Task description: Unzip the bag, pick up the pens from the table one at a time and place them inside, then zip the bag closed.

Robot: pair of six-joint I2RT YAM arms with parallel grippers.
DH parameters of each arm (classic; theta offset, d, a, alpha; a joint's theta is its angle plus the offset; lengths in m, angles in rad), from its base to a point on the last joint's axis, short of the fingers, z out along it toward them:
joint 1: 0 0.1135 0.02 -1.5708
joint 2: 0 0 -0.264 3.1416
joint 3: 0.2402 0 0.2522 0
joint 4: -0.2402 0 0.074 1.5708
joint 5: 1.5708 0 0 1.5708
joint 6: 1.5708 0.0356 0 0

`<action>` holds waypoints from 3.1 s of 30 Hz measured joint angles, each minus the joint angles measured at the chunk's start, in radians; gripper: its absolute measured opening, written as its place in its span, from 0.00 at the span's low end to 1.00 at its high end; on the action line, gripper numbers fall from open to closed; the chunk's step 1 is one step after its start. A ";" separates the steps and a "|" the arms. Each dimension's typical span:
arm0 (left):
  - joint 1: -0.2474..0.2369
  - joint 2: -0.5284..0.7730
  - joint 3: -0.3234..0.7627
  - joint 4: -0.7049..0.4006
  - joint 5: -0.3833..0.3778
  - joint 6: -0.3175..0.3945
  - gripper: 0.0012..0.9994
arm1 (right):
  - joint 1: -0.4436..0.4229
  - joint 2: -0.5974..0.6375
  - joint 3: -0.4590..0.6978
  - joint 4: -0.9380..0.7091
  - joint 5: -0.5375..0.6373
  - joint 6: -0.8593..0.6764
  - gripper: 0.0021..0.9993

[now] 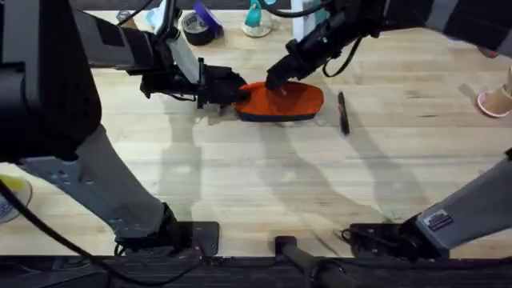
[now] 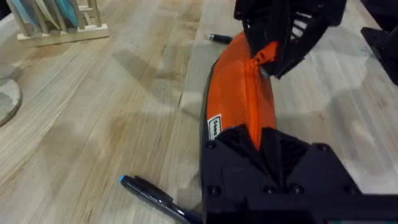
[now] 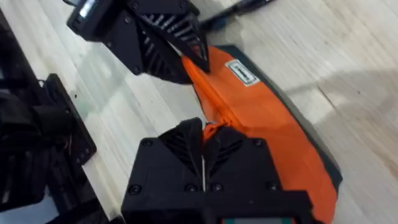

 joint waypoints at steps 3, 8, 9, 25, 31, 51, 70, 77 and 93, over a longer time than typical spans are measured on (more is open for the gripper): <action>0.000 0.000 0.000 0.000 0.000 0.000 0.04 | 0.013 0.000 0.000 0.020 0.003 0.014 0.03; 0.001 0.000 0.001 0.000 -0.001 0.000 0.04 | 0.020 0.000 0.000 0.043 0.007 0.036 0.03; 0.002 0.000 0.001 0.000 0.000 0.000 0.04 | 0.021 0.000 0.000 0.047 0.008 0.038 0.03; 0.006 0.000 0.001 0.000 -0.001 0.000 0.04 | 0.078 0.019 0.000 0.135 0.015 0.088 0.03; 0.006 0.000 0.001 0.000 -0.002 0.000 0.04 | 0.082 0.019 0.000 0.150 0.021 0.105 0.03; 0.006 0.000 0.003 0.000 -0.003 0.000 0.04 | 0.106 0.036 0.000 0.177 0.021 0.126 0.03; 0.005 0.000 0.003 0.000 -0.005 0.000 0.04 | 0.099 0.036 0.000 0.158 -0.018 0.130 0.43; 0.000 0.000 0.005 0.007 -0.014 -0.003 0.04 | 0.110 0.036 0.007 0.146 -0.066 0.134 1.00; 0.000 0.000 0.005 0.046 -0.013 -0.008 0.04 | 0.102 -0.024 0.009 0.107 -0.046 0.134 1.00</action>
